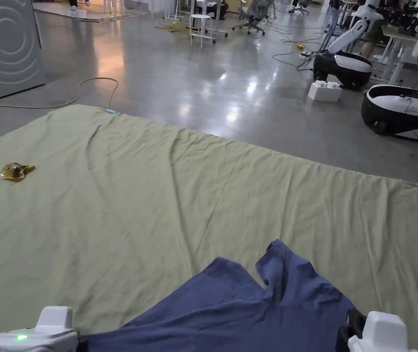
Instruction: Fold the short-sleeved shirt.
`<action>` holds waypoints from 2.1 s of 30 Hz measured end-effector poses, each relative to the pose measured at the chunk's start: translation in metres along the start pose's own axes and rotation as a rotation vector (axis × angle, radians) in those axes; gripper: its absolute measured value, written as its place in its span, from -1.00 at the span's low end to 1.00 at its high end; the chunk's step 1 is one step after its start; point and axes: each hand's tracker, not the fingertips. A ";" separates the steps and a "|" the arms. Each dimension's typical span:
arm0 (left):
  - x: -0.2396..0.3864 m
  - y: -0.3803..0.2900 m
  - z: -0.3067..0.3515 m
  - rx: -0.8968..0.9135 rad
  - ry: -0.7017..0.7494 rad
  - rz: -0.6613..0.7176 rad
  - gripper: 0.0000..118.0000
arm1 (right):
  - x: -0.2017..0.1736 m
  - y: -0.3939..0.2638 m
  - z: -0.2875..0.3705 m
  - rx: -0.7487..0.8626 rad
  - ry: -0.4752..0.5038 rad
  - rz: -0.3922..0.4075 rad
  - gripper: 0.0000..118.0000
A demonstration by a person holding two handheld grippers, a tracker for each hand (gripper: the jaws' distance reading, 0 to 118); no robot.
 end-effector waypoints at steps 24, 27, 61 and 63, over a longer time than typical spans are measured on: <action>-0.016 0.003 -0.003 0.025 -0.056 0.121 -0.91 | 0.004 0.013 -0.253 -0.471 0.205 0.247 -0.07; -0.018 -0.001 -0.010 0.029 -0.052 0.115 -0.91 | 0.003 0.010 -0.261 -0.467 0.197 0.245 -0.38; 0.098 0.237 0.184 0.649 -0.238 -0.122 -0.93 | 0.176 0.219 0.006 0.252 -0.073 -0.006 -0.97; 0.112 0.255 0.201 0.678 -0.242 -0.148 -0.93 | 0.185 0.232 0.016 0.278 -0.100 -0.010 -0.97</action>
